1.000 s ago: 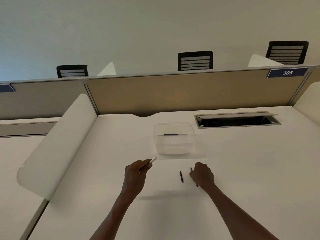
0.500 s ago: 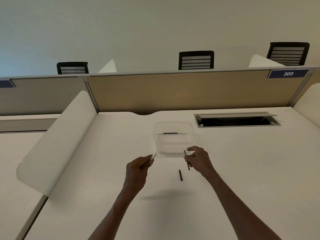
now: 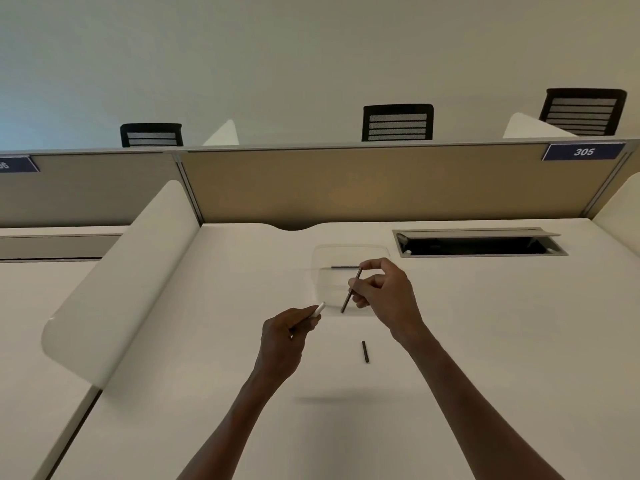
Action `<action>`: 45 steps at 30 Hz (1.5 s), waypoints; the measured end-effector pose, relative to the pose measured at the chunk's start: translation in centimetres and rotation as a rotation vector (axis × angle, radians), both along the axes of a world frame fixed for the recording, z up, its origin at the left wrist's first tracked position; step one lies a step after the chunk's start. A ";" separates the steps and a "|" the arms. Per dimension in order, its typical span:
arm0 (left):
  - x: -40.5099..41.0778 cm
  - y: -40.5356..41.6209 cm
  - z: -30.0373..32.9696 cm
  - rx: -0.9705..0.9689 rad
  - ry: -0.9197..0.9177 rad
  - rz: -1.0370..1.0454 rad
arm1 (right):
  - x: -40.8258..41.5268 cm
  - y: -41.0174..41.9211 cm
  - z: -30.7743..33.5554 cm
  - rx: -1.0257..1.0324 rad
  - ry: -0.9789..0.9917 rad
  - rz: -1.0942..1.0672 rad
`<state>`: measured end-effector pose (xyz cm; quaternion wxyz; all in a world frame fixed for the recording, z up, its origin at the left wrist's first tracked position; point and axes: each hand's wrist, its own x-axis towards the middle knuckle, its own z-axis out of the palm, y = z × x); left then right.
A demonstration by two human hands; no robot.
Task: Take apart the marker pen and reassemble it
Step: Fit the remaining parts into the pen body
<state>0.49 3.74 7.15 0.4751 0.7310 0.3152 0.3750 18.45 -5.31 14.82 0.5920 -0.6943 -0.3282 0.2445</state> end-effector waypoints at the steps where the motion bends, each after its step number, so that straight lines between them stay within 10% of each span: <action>1: 0.0 -0.1 0.1 0.002 0.001 -0.001 | -0.1 0.1 0.3 0.030 -0.015 -0.026; 45: 0.5 -1.6 3.6 -0.109 0.016 0.052 | -3.2 1.4 -1.5 0.176 -0.490 0.155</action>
